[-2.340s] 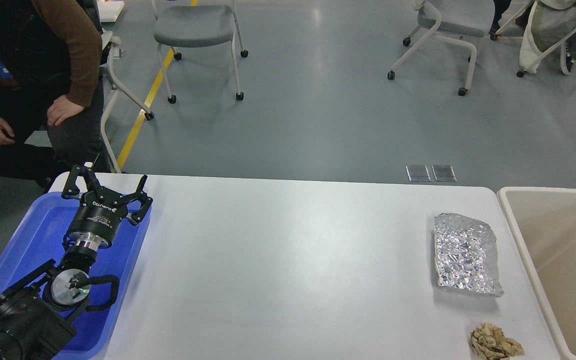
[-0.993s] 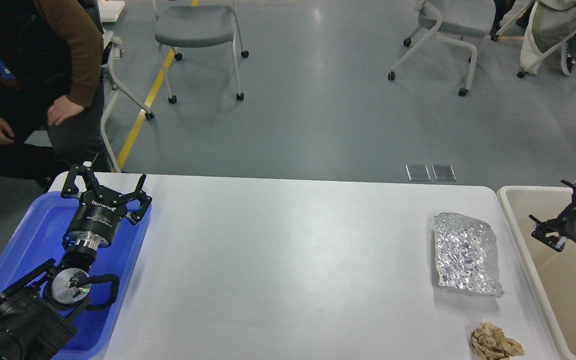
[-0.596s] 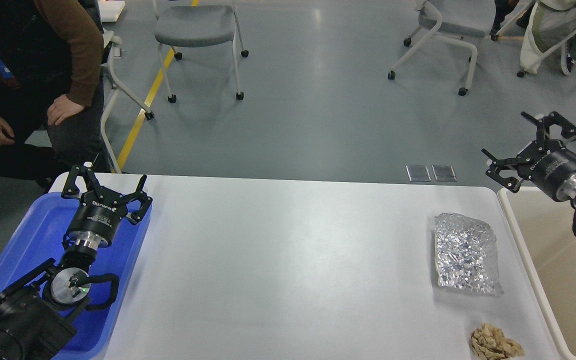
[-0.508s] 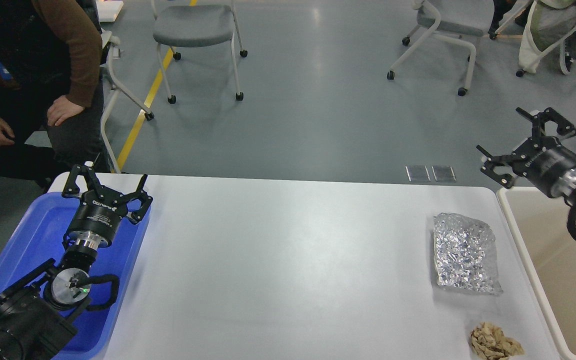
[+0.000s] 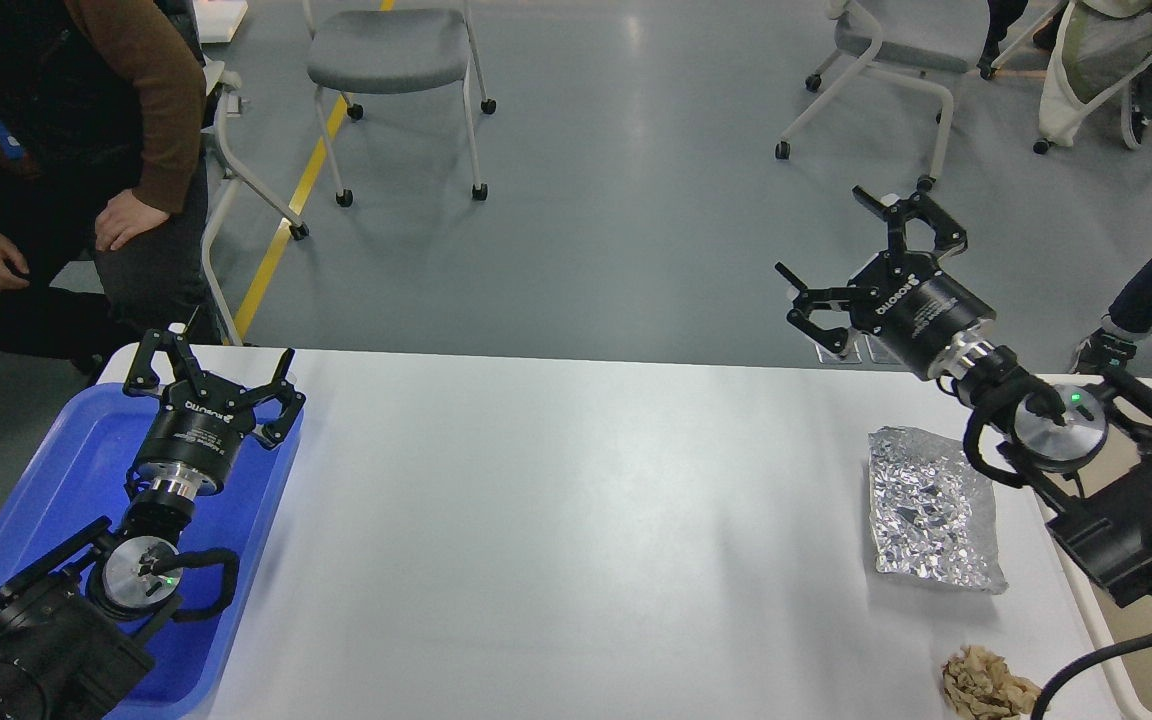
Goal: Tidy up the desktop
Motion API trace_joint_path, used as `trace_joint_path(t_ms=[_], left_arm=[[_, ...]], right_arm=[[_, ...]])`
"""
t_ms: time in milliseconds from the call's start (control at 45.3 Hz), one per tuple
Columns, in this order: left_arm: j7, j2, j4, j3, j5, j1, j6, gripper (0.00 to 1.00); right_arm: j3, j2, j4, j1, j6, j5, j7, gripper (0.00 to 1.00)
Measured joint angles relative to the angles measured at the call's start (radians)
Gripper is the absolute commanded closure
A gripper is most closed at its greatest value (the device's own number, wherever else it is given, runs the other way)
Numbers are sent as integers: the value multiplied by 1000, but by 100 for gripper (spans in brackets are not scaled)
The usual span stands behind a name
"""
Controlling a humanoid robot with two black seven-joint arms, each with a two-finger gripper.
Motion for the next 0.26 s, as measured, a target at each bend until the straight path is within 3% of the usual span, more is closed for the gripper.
trace_joint_path(t_ms=[265], left_arm=[[0, 0, 0, -1, 0, 0, 0, 0]], right_arm=[[0, 80, -8, -54, 1, -11, 0, 0]])
